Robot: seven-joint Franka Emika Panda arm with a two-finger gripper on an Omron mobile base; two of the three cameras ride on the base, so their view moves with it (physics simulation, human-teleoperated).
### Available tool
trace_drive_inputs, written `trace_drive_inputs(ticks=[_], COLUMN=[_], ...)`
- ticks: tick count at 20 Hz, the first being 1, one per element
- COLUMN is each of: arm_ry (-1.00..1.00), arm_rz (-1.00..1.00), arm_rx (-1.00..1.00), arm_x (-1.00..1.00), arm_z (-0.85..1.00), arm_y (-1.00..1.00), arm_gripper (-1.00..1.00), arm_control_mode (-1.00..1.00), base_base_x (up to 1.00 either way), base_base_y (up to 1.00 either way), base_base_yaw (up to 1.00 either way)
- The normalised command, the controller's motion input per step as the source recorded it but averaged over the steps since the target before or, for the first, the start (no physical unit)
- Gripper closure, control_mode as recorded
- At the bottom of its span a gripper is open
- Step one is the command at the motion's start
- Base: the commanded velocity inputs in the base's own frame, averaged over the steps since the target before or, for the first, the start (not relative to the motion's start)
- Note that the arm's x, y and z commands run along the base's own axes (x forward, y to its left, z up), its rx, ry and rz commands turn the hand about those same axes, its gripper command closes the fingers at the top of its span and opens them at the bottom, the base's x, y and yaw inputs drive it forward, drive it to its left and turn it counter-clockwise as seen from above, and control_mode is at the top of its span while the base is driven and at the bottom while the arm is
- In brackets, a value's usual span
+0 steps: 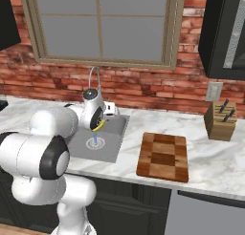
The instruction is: Pick the banana from the sink and place it on the cutting board to airdry. Then turn off the sink faucet.
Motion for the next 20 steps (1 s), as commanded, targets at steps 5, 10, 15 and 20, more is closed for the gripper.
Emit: trace_drive_inputs(ticks=[5, 10, 15, 20], arm_ry=[0.01, 0.0, 0.0, -0.11], arm_rz=[0.0, 0.0, 0.0, 0.0], arm_rx=[-0.01, -0.05, -0.08, -0.16], arm_x=[-0.66, -0.69, -0.76, -0.8], arm_z=[0.79, 0.69, 0.42, 0.04], arm_y=[-0.17, -0.2, -0.23, -0.22], arm_gripper=[1.0, 1.0, 1.0, 1.0], arm_control_mode=[-1.0, -1.0, -1.0, -1.0], base_base_x=[0.0, 0.0, 0.0, 0.0], base_base_y=[0.0, 0.0, 0.0, 0.0], base_base_yaw=[0.0, 0.0, 0.0, 0.0])
